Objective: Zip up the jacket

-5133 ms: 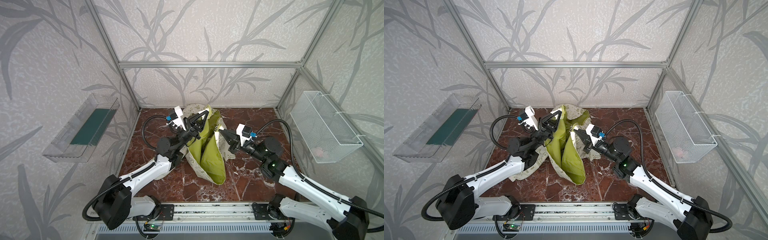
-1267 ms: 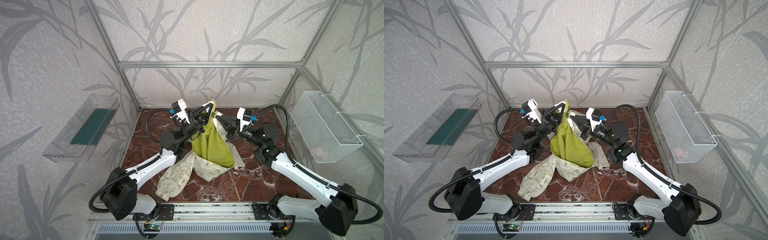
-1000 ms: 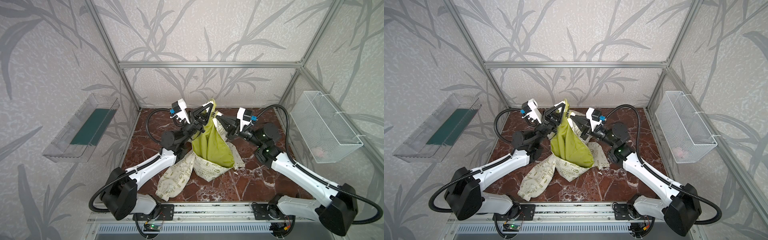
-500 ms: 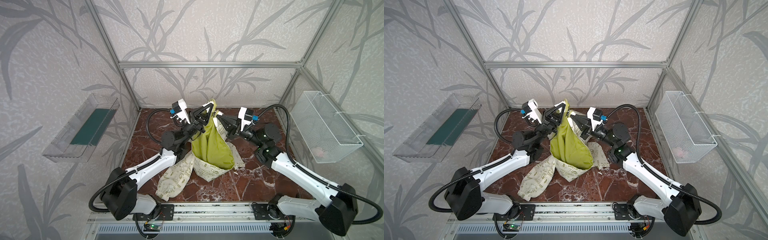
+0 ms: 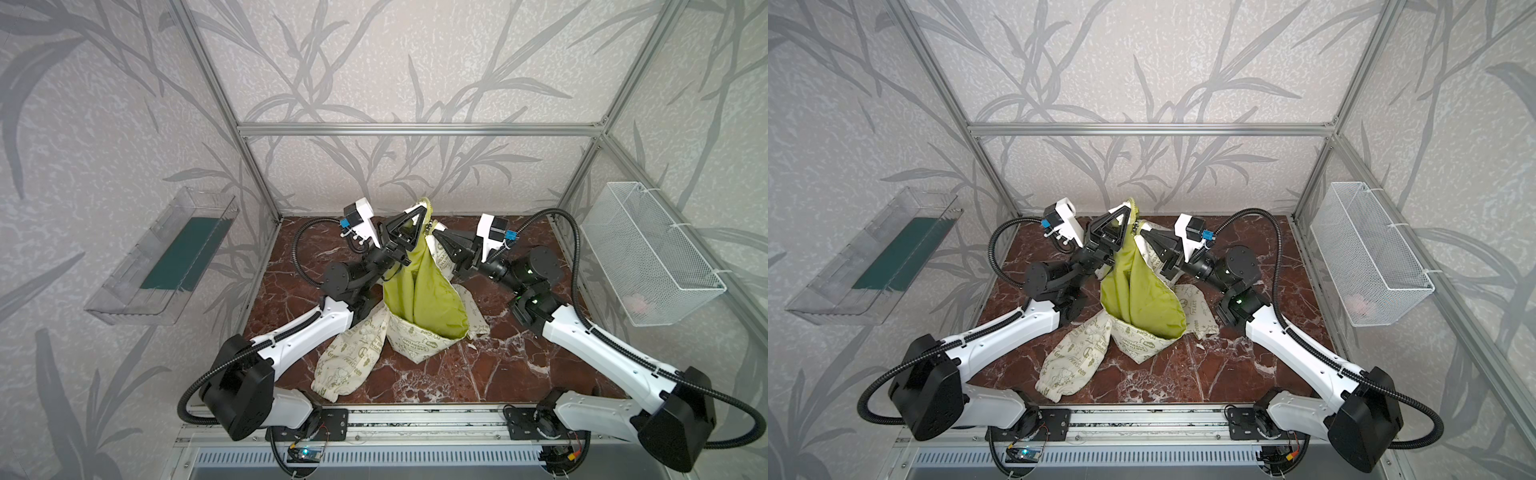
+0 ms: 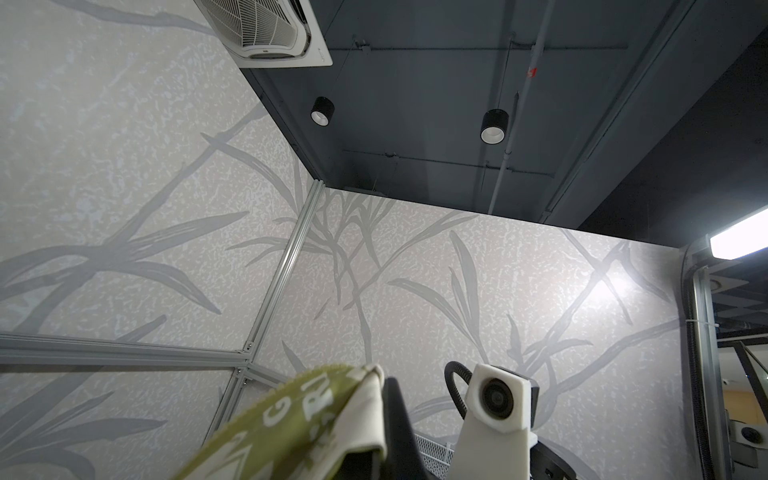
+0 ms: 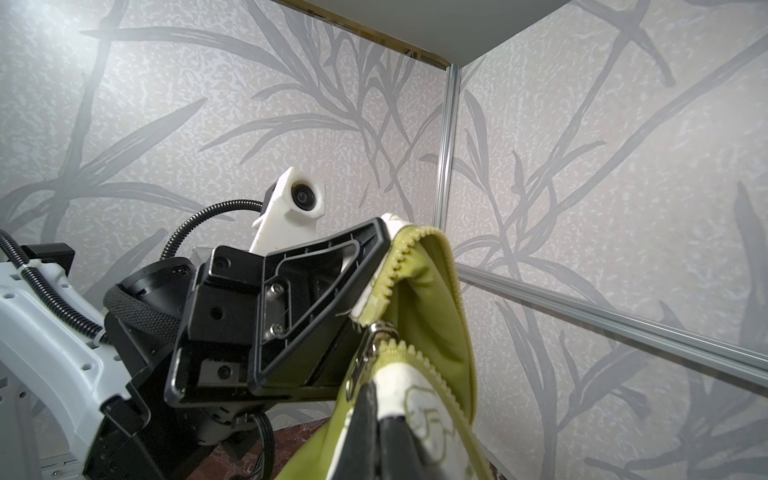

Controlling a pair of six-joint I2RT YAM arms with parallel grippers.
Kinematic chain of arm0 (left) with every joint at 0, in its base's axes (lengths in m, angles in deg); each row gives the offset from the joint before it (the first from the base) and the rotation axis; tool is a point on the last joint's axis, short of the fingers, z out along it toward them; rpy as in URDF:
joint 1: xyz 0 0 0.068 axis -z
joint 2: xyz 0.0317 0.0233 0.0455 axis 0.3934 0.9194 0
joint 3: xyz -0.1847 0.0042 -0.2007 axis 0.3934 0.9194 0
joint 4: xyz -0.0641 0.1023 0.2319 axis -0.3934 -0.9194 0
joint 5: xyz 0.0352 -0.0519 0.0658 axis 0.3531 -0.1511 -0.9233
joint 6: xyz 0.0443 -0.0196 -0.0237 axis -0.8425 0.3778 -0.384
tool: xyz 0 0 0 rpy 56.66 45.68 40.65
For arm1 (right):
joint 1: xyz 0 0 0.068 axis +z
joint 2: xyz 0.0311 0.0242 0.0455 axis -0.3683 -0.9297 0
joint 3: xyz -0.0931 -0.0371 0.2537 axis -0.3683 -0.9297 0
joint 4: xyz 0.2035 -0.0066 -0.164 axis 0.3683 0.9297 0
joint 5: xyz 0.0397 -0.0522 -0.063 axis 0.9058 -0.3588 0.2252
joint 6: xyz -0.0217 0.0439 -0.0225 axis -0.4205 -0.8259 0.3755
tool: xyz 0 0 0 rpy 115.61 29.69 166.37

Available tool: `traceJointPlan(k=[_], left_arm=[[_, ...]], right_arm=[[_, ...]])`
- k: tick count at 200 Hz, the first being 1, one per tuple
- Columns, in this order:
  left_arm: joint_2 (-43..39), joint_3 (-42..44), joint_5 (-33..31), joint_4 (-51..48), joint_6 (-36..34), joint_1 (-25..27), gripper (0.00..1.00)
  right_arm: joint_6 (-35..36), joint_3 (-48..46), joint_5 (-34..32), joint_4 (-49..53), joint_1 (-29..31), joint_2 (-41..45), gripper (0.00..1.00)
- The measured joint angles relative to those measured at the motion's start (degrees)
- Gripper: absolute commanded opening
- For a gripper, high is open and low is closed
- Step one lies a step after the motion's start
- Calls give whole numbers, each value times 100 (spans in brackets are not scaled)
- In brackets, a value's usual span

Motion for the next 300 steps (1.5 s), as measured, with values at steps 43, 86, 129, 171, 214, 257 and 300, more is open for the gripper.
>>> traceJointPlan(k=[43,86,129,171,214,257,300], left_arm=[[-11,35,-35,0,-2,4,0],[-22,35,-33,0,-2,20,0],[-48,109,-33,2,-28,33,0],[-68,146,-33,39,-74,42,0],[-103,256,-31,61,-208,50,0],[-109,540,-101,216,-549,74,0],[-61,752,-560,282,-984,122,0]], right_arm=[[-63,4,11,-50,0,0,0],[-173,7,31,-72,-26,0,0],[-361,103,114,-76,-59,0,0],[-584,131,162,-81,-61,0,0],[-743,131,153,-76,-127,0,0],[-1019,122,175,92,-162,0,0],[-1390,-96,125,26,-162,11,0]])
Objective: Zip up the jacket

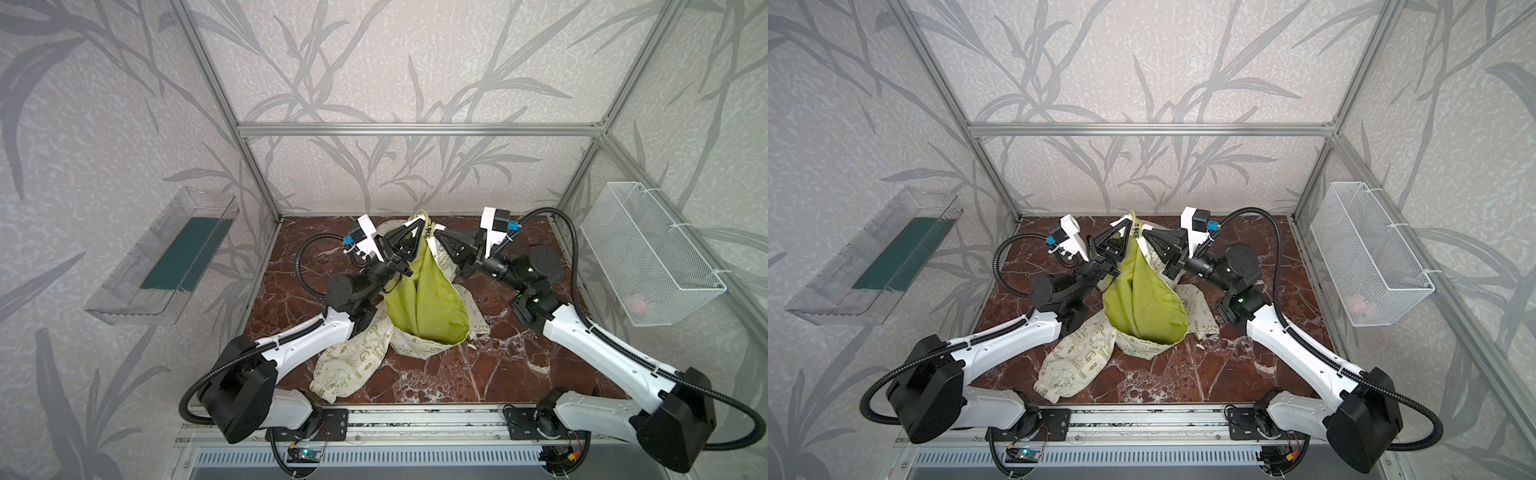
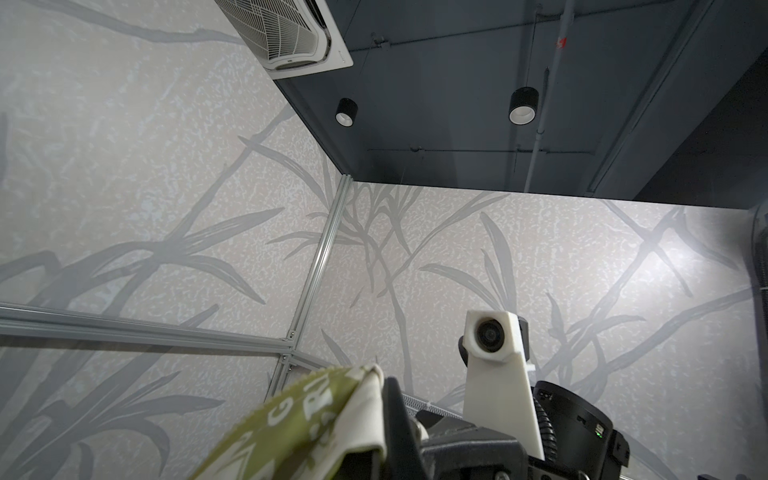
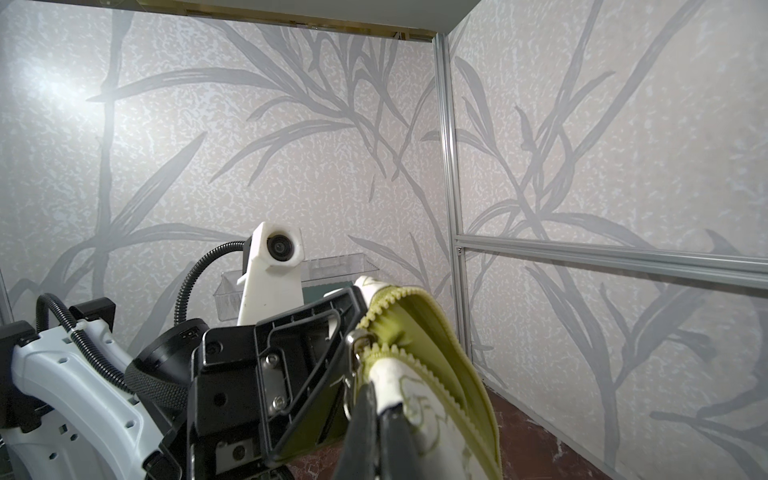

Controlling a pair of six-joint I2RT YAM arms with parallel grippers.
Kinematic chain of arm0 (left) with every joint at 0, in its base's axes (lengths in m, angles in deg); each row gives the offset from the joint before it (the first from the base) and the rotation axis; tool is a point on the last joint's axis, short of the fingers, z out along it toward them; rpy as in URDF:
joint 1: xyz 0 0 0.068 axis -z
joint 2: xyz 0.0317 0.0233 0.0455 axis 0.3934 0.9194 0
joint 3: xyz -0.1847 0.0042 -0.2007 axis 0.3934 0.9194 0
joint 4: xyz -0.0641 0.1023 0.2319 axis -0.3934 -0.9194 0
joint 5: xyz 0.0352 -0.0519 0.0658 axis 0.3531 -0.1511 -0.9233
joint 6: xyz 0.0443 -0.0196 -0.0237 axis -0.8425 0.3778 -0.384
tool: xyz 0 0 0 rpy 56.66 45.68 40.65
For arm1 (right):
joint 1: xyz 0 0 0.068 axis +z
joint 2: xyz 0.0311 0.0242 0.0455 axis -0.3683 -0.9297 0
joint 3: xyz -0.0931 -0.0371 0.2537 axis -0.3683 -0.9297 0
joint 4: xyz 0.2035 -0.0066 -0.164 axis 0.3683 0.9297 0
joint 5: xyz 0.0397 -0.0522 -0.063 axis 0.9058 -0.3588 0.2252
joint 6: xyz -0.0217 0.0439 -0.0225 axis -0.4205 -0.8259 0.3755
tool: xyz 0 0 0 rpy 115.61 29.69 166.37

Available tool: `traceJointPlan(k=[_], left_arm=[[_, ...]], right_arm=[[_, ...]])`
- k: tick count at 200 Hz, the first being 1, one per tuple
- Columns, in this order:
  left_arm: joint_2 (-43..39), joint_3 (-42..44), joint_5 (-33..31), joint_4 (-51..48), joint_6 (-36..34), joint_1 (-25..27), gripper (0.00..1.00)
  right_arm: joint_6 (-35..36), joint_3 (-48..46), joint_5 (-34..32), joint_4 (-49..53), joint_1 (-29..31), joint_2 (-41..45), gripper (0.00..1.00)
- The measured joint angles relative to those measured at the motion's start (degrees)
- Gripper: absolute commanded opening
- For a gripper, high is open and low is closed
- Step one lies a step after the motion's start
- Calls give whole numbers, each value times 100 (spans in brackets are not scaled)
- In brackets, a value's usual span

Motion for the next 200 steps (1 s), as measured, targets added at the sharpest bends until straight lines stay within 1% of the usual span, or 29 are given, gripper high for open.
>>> traceJointPlan(k=[31,105,145,200], left_arm=[[118,39,-212,-105,-179,57,0],[129,315,-466,-240,-114,168,0],[138,337,-699,-151,-83,221,0],[413,238,-962,-24,-50,219,0]], right_arm=[[-216,-313,-197,-129,0,96,0],[-455,-813,-623,-455,55,186,0],[-765,-887,-841,-1102,94,-61,0],[-831,-874,-1165,-1576,87,-420,0]])
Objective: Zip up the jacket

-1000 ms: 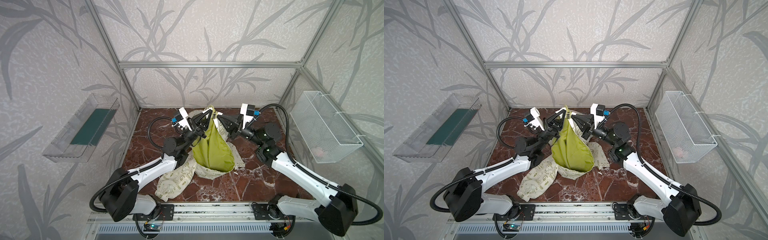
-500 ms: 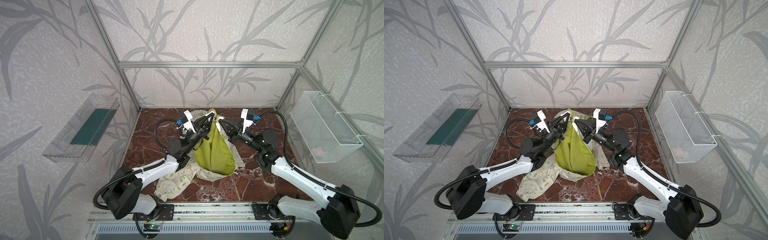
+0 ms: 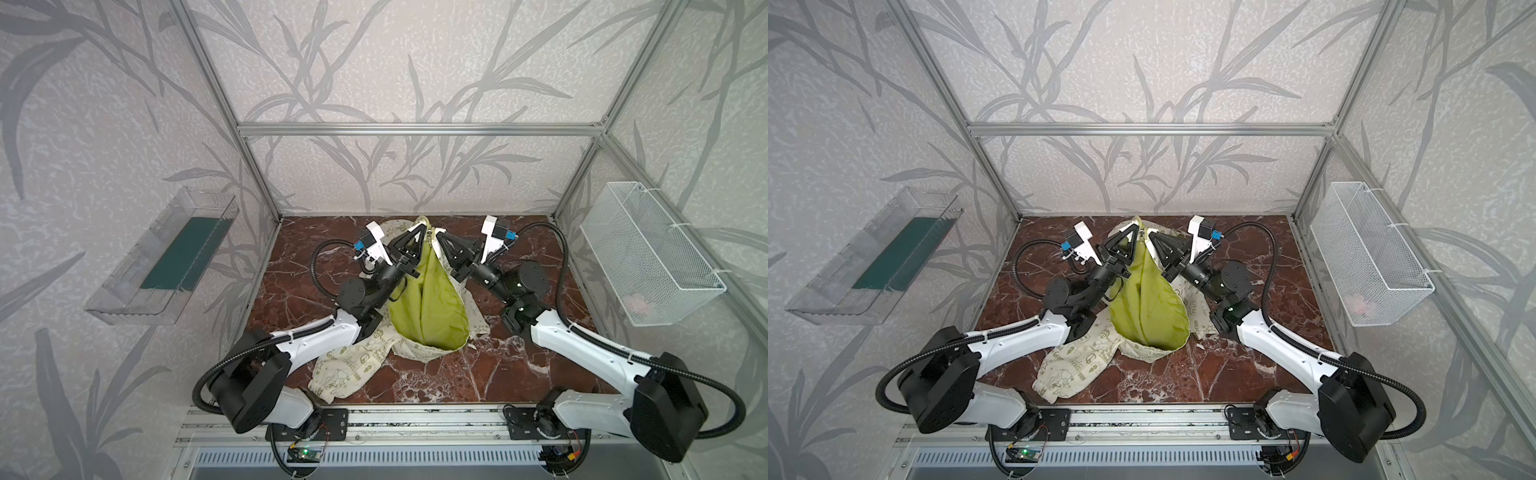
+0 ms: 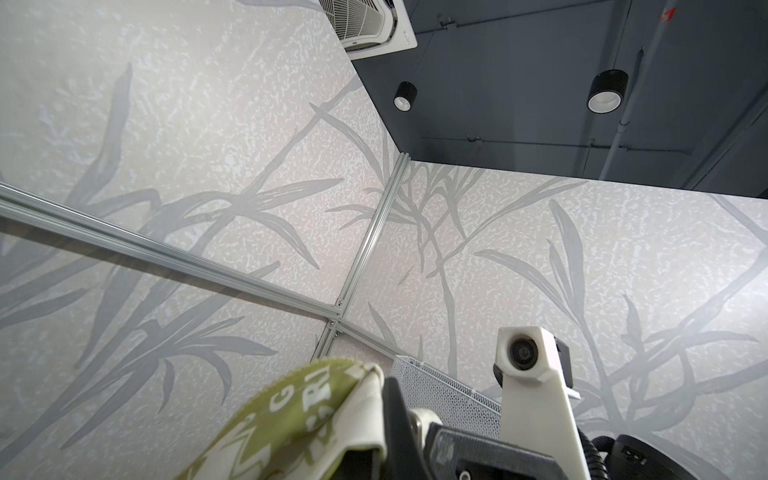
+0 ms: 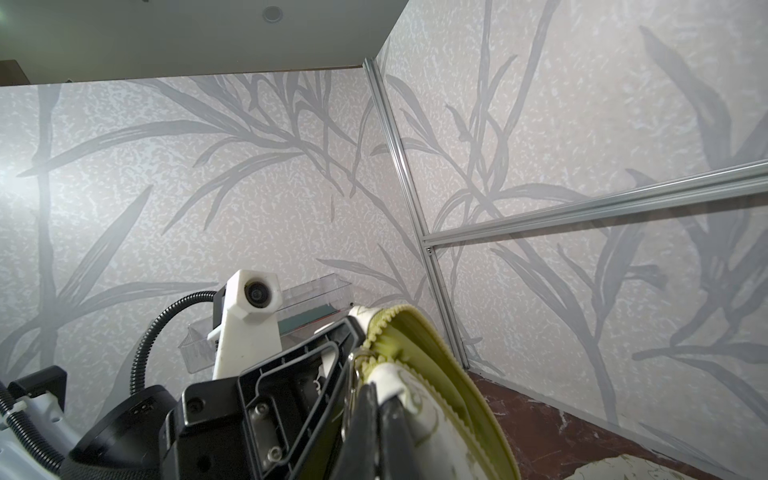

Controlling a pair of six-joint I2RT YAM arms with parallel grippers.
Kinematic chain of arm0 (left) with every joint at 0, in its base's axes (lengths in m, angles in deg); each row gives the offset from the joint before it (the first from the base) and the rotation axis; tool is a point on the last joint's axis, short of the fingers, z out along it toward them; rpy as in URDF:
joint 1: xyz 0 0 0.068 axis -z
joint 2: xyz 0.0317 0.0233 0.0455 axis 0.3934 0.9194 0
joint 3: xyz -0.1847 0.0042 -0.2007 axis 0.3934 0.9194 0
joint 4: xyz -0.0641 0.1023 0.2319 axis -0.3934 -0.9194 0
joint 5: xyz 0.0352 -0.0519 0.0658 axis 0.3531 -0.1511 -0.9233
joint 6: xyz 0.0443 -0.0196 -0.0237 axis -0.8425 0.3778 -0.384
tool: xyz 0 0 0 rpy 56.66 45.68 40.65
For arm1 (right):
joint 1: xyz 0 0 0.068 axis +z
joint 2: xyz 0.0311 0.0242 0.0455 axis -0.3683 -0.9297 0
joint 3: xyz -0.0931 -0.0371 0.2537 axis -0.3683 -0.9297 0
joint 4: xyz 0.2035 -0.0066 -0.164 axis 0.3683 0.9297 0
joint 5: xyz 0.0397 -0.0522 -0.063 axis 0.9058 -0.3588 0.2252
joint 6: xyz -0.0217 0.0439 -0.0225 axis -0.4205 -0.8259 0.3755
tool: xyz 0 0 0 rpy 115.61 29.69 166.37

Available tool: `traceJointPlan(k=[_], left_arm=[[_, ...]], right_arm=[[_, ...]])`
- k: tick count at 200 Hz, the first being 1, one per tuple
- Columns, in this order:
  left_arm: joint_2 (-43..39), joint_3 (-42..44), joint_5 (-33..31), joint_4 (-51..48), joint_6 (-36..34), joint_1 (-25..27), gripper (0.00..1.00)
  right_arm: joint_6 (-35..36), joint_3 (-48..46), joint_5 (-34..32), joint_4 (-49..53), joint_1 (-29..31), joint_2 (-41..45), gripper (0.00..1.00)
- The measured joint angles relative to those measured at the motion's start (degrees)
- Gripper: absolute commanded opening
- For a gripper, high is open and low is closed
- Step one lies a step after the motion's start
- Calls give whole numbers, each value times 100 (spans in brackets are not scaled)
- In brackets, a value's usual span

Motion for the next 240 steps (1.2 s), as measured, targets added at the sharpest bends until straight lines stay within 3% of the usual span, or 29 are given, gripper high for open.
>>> traceJointPlan(k=[25,45,92,119,146,208,240], left_arm=[[431,-505,-131,-9,-4,-68,0],[929,-1443,-2,-243,-4,-229,0],[2096,-4210,632,-874,186,-654,0],[2330,-5025,898,-1174,258,-710,0],[2216,-4664,988,-1091,345,-678,0],[2144,-1637,855,-306,850,-433,0],[2201,-737,754,-229,1128,-17,0]], right_arm=[[33,258,-350,-332,-98,-417,0],[63,935,-400,-352,-369,-868,0],[15,3366,-7,-216,-922,-2100,0],[-9,4024,249,-13,-1047,-2251,0],[-114,3491,269,-98,-1084,-1943,0],[-199,-273,-201,-210,-988,-562,0],[-205,-1808,-581,-437,-907,48,0]])
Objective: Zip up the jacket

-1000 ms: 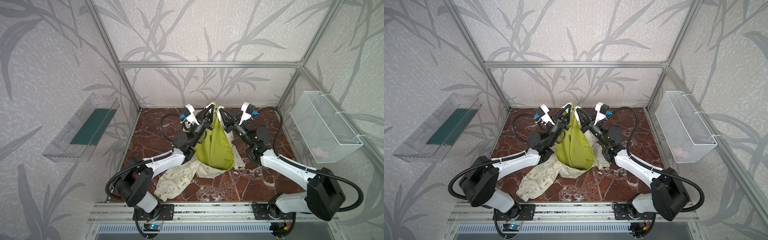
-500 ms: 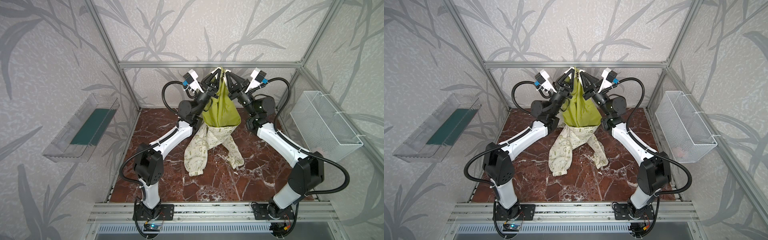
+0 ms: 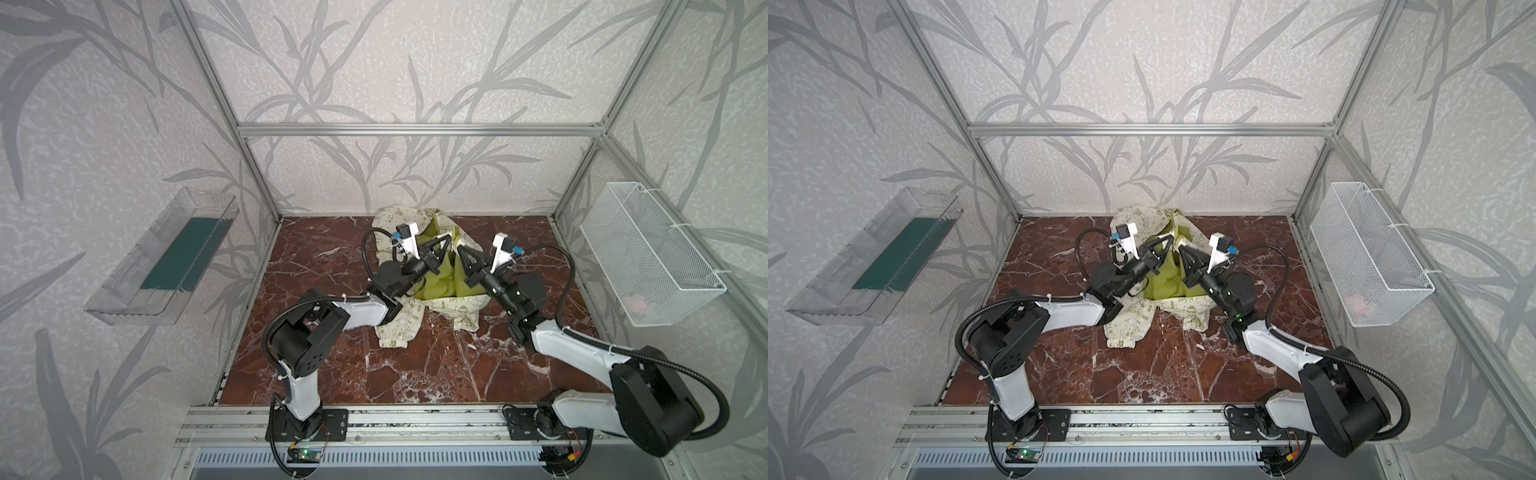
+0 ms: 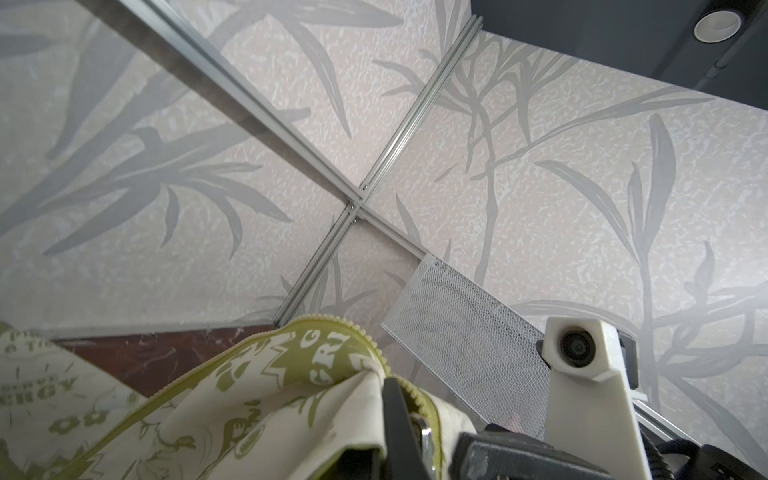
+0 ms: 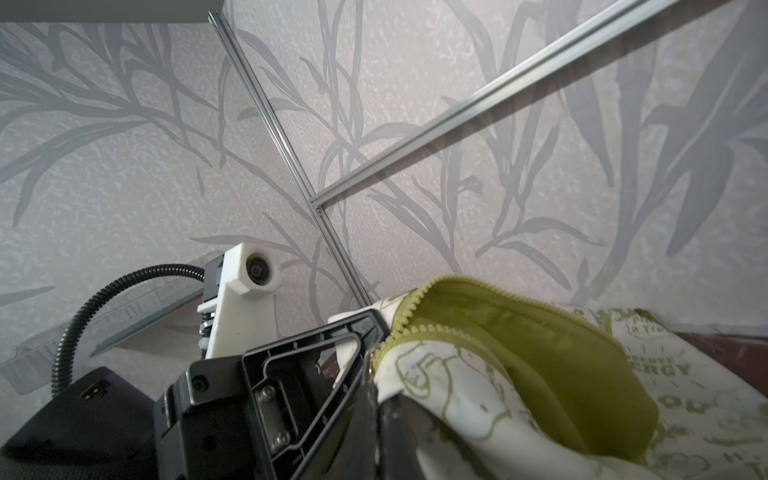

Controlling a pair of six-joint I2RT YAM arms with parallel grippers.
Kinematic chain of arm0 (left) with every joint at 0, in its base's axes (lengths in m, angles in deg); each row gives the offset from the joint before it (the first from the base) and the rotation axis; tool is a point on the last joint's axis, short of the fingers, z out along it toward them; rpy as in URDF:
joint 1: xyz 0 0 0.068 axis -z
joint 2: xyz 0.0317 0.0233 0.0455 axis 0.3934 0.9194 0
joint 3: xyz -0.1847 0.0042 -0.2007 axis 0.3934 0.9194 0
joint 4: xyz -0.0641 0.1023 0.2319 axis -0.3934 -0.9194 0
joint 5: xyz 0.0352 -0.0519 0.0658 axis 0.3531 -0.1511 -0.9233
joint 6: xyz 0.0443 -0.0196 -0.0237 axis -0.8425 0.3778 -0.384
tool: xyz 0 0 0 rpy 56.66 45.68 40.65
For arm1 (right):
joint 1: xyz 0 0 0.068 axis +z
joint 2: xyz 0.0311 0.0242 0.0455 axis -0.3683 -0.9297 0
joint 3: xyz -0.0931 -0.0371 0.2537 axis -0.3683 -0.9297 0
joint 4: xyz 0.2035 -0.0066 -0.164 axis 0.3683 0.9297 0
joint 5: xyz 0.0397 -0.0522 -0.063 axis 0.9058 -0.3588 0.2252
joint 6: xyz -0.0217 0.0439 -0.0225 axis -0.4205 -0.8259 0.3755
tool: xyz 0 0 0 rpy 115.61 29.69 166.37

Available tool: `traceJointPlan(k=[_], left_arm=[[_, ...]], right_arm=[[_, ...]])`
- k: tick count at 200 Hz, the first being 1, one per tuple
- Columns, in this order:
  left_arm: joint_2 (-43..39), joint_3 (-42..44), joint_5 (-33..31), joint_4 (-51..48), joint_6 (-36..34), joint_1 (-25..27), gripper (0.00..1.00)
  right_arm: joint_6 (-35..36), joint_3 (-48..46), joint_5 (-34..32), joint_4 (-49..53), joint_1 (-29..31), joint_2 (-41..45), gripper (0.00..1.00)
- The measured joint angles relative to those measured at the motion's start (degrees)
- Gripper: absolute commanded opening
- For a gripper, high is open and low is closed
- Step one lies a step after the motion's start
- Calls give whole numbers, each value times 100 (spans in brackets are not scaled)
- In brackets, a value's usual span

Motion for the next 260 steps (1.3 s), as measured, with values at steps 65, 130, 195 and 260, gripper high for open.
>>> traceJointPlan(k=[65,130,195,260], left_arm=[[599,247,-511,284,619,638,0],[1049,-160,-715,332,1062,774,0],[1069,-162,-898,330,1211,841,0],[1071,-155,-1019,304,1213,844,0]], right_arm=[[17,-1335,-717,-352,37,551,0],[-4,-1469,-1106,-330,-103,549,0],[-184,-1473,-1056,-374,-168,481,5],[-173,-1451,-1056,-140,-291,811,16]])
